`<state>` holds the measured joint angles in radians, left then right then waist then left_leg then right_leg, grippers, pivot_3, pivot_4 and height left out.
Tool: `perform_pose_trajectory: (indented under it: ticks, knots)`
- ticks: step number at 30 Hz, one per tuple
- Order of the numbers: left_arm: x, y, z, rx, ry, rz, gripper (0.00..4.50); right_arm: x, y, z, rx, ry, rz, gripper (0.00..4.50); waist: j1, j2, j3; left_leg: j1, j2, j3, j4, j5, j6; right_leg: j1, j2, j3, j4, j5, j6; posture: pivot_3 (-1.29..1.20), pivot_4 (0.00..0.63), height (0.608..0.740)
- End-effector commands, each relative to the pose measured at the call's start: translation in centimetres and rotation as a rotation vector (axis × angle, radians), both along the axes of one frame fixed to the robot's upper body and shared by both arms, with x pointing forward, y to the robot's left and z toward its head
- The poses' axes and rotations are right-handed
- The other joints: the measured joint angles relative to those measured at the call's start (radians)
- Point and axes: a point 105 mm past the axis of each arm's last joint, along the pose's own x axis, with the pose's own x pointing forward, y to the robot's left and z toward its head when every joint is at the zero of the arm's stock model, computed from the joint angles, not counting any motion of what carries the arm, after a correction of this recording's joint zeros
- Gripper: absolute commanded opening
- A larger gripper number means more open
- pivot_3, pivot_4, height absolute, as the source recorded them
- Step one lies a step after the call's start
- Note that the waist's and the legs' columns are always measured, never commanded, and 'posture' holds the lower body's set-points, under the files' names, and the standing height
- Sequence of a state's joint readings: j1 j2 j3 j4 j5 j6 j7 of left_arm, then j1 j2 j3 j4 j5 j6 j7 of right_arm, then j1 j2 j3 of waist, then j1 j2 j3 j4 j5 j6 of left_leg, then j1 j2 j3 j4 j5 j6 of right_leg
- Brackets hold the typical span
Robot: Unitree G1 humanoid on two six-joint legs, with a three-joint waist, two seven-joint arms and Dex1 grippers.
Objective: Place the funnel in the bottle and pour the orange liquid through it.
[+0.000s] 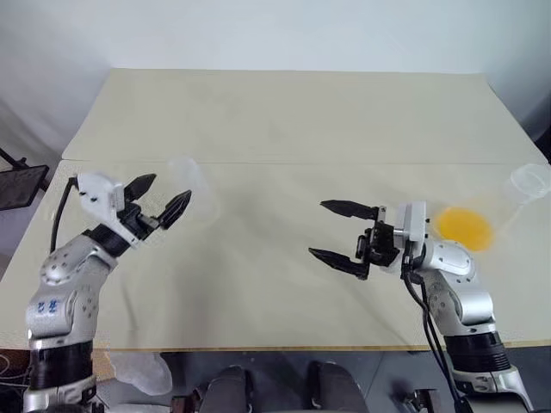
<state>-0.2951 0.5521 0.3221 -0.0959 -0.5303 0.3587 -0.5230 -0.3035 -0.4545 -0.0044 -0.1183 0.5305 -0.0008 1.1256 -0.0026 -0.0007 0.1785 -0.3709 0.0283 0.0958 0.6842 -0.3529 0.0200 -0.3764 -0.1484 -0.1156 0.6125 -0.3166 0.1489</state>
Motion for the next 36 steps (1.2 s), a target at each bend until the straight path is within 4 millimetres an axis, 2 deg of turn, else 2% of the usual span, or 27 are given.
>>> perform_pose_trajectory:
  ticks: [1, 6, 9, 14, 18, 20, 22, 24, 25, 28, 33, 36]
  knots:
    - [0.8, -0.5, 1.1, -0.003, -0.037, -0.022, 4.50, -0.6, 0.3, 0.9, 0.020, -0.051, 0.004, 4.48, -0.001, 0.000, 0.000, 0.000, 0.000, 0.000, 0.000, 0.000, 0.000, 0.000, 0.000, 0.000, 0.000, 0.000, 0.000, 0.00, 0.150, 0.740]
    - [2.0, -1.8, 1.0, 0.021, -0.028, -0.065, 4.50, -0.6, 0.4, 1.0, 0.029, -0.054, -0.006, 4.48, 0.001, 0.000, 0.000, 0.000, 0.000, 0.000, 0.000, 0.000, 0.000, 0.000, 0.000, 0.000, 0.000, 0.000, 0.000, 0.00, 0.150, 0.740]
    - [2.1, -2.1, 0.9, 0.031, -0.025, -0.085, 3.96, -0.7, 0.4, 1.1, 0.033, -0.056, -0.013, 4.50, 0.001, 0.000, 0.000, 0.000, 0.000, 0.000, 0.000, 0.000, 0.000, 0.000, 0.000, 0.000, 0.000, 0.000, 0.000, 0.00, 0.150, 0.740]
    - [2.1, -1.9, 1.1, 0.027, -0.033, -0.083, 2.40, -0.7, 0.3, 1.1, 0.038, -0.059, -0.027, 4.50, 0.001, 0.000, 0.000, 0.000, 0.000, 0.000, 0.000, 0.000, 0.000, 0.000, 0.000, 0.000, 0.000, 0.000, 0.000, 0.00, 0.150, 0.740]
    - [1.5, -3.2, 2.6, 0.004, -0.121, -0.166, 2.29, -0.8, -0.1, 1.0, 0.037, -0.057, -0.054, 4.50, 0.005, 0.000, 0.000, -0.001, 0.000, -0.001, 0.000, 0.000, 0.000, 0.000, 0.000, 0.000, 0.000, 0.000, 0.000, 0.00, 0.150, 0.740]
    - [1.0, -4.7, 3.2, 0.000, -0.155, -0.248, 2.29, -0.7, -0.8, 1.0, 0.038, -0.055, -0.094, 4.50, 0.006, -0.001, 0.000, -0.001, -0.001, -0.001, 0.000, 0.000, 0.000, 0.000, 0.000, -0.001, 0.000, 0.000, 0.000, 0.00, 0.150, 0.740]
    - [0.3, -7.7, 3.4, 0.042, -0.168, -0.396, 2.29, -0.6, -2.4, 0.7, 0.022, -0.052, -0.163, 4.50, 0.012, -0.001, 0.000, -0.001, -0.001, -0.001, 0.001, 0.000, 0.000, 0.000, 0.000, -0.001, 0.000, 0.000, 0.000, 0.00, 0.150, 0.740]
    - [0.0, -9.6, 3.1, 0.096, -0.165, -0.488, 2.29, -0.7, -3.5, 0.5, 0.012, -0.049, -0.210, 4.50, 0.022, -0.001, 0.000, -0.001, -0.001, 0.000, 0.001, 0.000, 0.000, 0.000, 0.000, -0.001, 0.000, 0.000, 0.000, 0.00, 0.150, 0.740]
    - [0.0, -10.2, 2.9, 0.120, -0.163, -0.517, 2.29, -0.8, -3.9, 0.4, 0.012, -0.047, -0.227, 4.50, 0.023, -0.001, 0.000, -0.001, -0.001, 0.000, 0.001, 0.000, 0.000, 0.000, 0.000, -0.001, 0.000, 0.000, 0.000, 0.00, 0.150, 0.740]
    - [0.7, -13.6, 2.7, 0.147, -0.168, -0.642, 2.29, -1.3, -5.7, 0.0, -0.018, -0.043, -0.305, 4.50, 0.028, -0.001, 0.000, -0.001, -0.001, 0.003, 0.001, 0.000, 0.000, 0.000, 0.000, -0.001, 0.000, 0.000, 0.000, 0.00, 0.150, 0.740]
    - [2.3, -17.7, 2.2, 0.182, -0.178, -0.725, 2.29, -2.4, -6.3, -0.1, -0.020, -0.046, -0.367, 4.50, 0.027, -0.001, 0.001, -0.001, -0.002, 0.009, 0.001, 0.000, 0.000, 0.001, 0.000, -0.001, -0.002, 0.000, 0.000, 0.00, 0.150, 0.740]
    - [2.9, -19.0, 1.6, 0.219, -0.174, -0.752, 2.29, -2.9, -6.2, -0.1, -0.015, -0.045, -0.391, 4.50, 0.021, -0.001, 0.001, -0.001, -0.001, 0.010, 0.001, 0.000, 0.000, 0.000, 0.001, -0.001, -0.002, 0.000, 0.000, 0.00, 0.150, 0.740]
